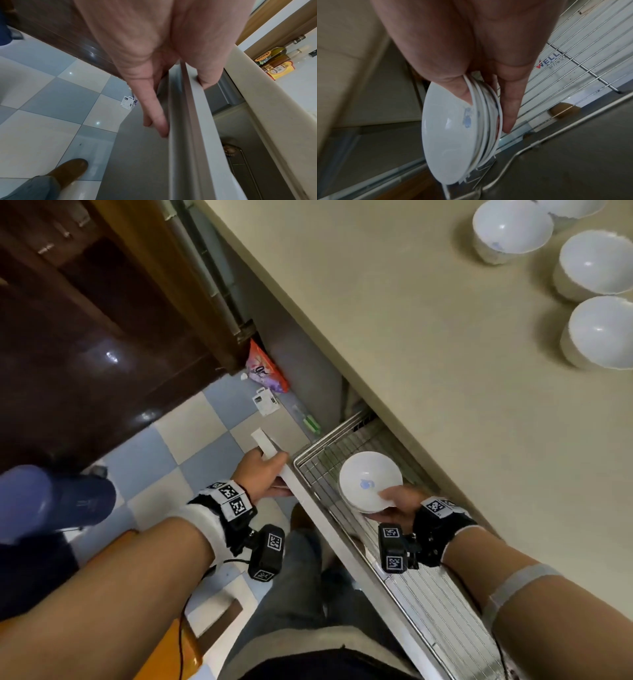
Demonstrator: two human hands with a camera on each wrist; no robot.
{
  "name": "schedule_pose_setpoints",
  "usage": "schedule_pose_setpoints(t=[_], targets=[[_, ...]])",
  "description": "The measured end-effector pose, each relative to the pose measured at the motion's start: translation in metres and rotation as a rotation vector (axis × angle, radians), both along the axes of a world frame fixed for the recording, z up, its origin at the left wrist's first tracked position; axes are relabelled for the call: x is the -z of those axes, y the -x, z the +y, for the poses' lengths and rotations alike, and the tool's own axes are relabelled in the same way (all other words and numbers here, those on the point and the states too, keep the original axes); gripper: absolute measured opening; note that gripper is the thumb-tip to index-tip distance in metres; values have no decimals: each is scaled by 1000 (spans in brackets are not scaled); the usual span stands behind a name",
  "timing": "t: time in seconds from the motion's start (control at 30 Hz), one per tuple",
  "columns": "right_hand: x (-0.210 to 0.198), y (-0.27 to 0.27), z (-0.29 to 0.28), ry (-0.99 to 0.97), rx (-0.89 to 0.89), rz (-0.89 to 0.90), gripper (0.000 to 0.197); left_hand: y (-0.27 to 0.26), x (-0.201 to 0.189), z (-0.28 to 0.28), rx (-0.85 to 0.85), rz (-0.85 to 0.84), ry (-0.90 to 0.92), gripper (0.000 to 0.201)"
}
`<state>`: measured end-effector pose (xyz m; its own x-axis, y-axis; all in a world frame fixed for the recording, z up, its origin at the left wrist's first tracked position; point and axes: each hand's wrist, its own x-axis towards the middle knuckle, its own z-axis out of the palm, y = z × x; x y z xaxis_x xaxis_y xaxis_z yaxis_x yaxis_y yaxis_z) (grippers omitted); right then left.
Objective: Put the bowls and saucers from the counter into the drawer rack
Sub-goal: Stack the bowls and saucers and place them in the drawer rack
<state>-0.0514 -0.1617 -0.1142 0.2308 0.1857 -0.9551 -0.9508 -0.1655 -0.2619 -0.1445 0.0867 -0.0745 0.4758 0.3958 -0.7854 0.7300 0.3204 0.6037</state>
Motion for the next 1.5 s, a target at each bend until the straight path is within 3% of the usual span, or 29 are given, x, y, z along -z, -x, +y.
schedule_pose_setpoints(t=[0.1, 0.3, 0.6, 0.87, 1.0, 1.07, 1.17, 1.23, 1.3, 1.43, 1.47, 1.5], targets=[[38, -4, 16, 48, -60, -39, 61, 4, 0, 5, 10, -7, 0, 33], [89, -10, 52, 78, -190, -93, 62, 8, 3, 7, 14, -25, -9, 28], [129, -15, 85, 93, -255, -102, 62, 7, 5, 9, 10, -23, -12, 32], [130, -21, 83, 94, -294, -93, 49, 6, -1, 10, 32, -12, -5, 35], [109, -25, 76, 142, -390, -150, 40, 6, -10, 12, 76, -5, 47, 39], [97, -27, 69, 192, -433, -181, 46, 4, -17, 18, 129, 39, 69, 45], [64, -25, 60, 202, -436, -230, 60, -3, -21, 31, 230, 141, -8, 79], [25, -22, 59, 139, -416, -257, 56, -15, -17, 40, 326, 173, -213, 103], [-13, -18, 61, 22, -357, -258, 45, -34, -34, 41, 364, 169, -428, 88], [-92, -16, 57, -285, -216, -292, 34, -82, -87, 25, 424, -14, -647, 19], [-111, -20, 52, -333, -191, -325, 33, -95, -96, 18, 454, -74, -646, 11], [-129, -28, 43, -353, -155, -370, 32, -109, -105, 10, 470, -118, -623, 17]])
